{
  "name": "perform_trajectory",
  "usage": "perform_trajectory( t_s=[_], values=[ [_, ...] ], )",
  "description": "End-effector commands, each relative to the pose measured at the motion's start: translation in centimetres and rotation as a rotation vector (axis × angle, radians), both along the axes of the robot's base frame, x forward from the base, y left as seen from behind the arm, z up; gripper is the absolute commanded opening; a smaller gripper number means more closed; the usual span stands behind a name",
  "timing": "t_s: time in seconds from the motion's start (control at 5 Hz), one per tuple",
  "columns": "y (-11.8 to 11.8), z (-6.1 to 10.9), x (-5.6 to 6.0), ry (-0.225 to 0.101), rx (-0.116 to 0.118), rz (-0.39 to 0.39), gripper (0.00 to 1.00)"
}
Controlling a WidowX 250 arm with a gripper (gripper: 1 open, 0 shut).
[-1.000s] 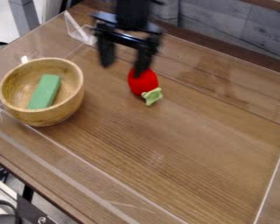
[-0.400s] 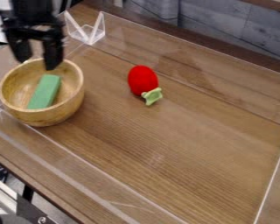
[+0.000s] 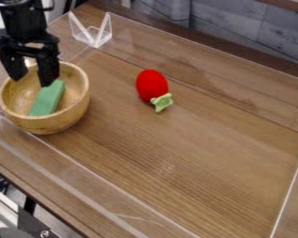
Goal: Remove the green stick from the brown bowl and put it on the table
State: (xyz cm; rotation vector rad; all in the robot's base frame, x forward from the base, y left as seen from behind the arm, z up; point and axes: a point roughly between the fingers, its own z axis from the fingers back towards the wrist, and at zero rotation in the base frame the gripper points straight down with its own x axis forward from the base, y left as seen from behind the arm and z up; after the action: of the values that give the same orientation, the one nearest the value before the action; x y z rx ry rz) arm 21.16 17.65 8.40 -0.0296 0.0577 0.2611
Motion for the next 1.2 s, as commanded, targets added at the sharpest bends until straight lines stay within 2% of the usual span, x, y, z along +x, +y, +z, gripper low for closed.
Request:
perform_trajectory(
  t_s=[0.0,0.4,1.0],
  values=[
    [0.8,-0.1,0.4,-0.02,0.017,0.028,1.0],
    [1.4,-1.6,0.9,-0.016,0.002,0.067,1.0],
    [2.4,-2.7,1.8,-0.027,-0.019,0.084,1.0]
  ],
)
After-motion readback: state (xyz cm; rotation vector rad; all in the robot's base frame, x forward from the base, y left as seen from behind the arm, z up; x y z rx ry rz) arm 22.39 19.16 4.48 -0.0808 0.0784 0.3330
